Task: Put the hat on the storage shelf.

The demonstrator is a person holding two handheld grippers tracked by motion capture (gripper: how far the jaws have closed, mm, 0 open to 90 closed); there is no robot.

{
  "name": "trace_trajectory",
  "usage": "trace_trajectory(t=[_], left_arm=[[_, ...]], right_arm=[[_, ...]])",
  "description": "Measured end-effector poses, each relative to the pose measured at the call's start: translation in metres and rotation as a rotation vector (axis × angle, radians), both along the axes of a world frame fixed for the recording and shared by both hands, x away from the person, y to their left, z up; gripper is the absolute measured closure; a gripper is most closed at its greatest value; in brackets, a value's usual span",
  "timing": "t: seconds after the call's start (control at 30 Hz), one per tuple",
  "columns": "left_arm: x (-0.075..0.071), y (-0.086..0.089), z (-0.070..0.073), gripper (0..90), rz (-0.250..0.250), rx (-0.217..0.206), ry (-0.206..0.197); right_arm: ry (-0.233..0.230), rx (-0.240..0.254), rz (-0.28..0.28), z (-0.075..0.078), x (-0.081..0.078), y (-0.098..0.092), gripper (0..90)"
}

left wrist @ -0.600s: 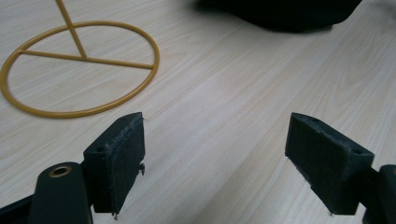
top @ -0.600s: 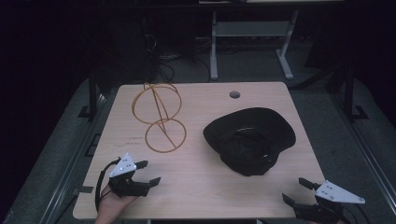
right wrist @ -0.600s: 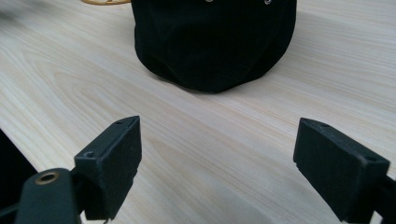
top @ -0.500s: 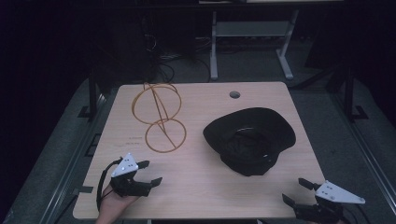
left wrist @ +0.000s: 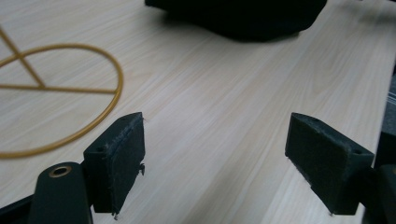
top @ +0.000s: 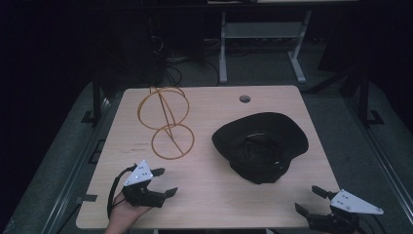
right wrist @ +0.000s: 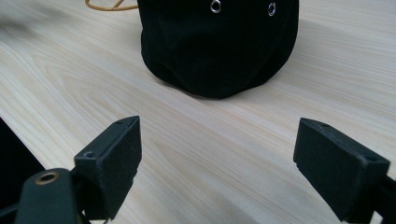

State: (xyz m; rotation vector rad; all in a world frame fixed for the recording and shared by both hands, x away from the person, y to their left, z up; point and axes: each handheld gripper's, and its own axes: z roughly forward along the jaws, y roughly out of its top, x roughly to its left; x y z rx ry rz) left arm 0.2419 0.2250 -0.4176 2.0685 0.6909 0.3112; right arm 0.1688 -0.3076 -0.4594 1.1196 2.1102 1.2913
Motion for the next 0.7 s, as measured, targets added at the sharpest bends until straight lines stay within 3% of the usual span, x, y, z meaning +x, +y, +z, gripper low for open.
trace_trajectory(t=[0.17,0.7], left_arm=[[0.003,-0.015,0.011,19.5,-0.041,-0.018,-0.001],[0.013,-0.067,0.045,18.9,-0.169,0.018,-0.027]], right_arm=[[-0.004,0.002,0.002,0.001,-0.001,-0.002,14.8],[-0.003,0.016,0.005,0.001,-0.001,-0.005,14.6]])
